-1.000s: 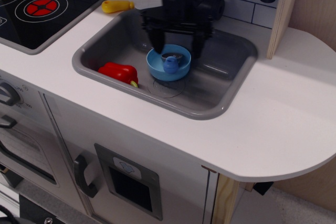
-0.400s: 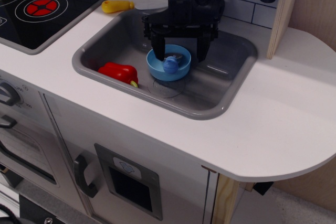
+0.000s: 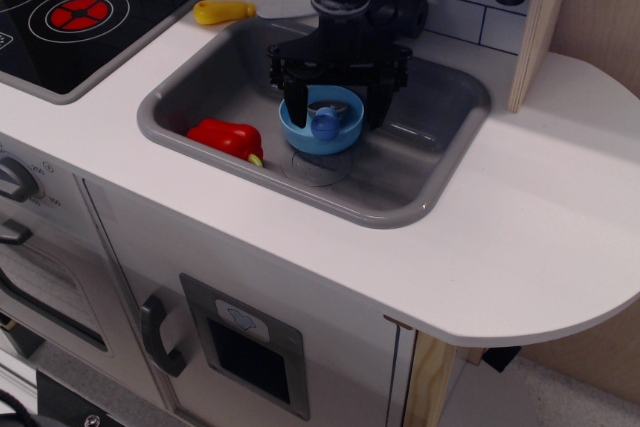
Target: Take spoon out of bowl sink
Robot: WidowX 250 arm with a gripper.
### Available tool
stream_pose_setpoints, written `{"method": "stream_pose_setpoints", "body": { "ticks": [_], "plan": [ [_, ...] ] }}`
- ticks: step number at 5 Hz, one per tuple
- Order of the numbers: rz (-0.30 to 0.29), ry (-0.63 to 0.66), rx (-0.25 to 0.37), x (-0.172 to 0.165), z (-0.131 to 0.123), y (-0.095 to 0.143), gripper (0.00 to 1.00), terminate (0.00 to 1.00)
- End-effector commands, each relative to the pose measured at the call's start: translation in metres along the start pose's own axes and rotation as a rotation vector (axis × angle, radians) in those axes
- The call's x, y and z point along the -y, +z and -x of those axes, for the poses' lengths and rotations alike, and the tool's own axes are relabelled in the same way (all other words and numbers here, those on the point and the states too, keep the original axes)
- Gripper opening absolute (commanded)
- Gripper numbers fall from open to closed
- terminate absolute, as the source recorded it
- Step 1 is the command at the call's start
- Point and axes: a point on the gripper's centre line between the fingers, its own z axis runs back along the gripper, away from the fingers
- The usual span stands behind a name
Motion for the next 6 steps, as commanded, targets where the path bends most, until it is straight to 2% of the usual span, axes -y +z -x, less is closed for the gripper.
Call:
{"method": "stream_pose_setpoints", "body": {
  "ticks": [1,3,4,6],
  "plan": [
    [-0.006,0.012,0.054,0.007,-0.007,0.003,1.0,0.0],
    [-0.036,0.044,0.039,0.008,-0.009,-0.002,1.0,0.0],
    [-0.052,0.046,0.044,0.008,-0.009,-0.005,0.0,0.0],
    [-0.029,0.055,0.055,0.007,-0.015,0.007,0.0,0.0]
  ]
}}
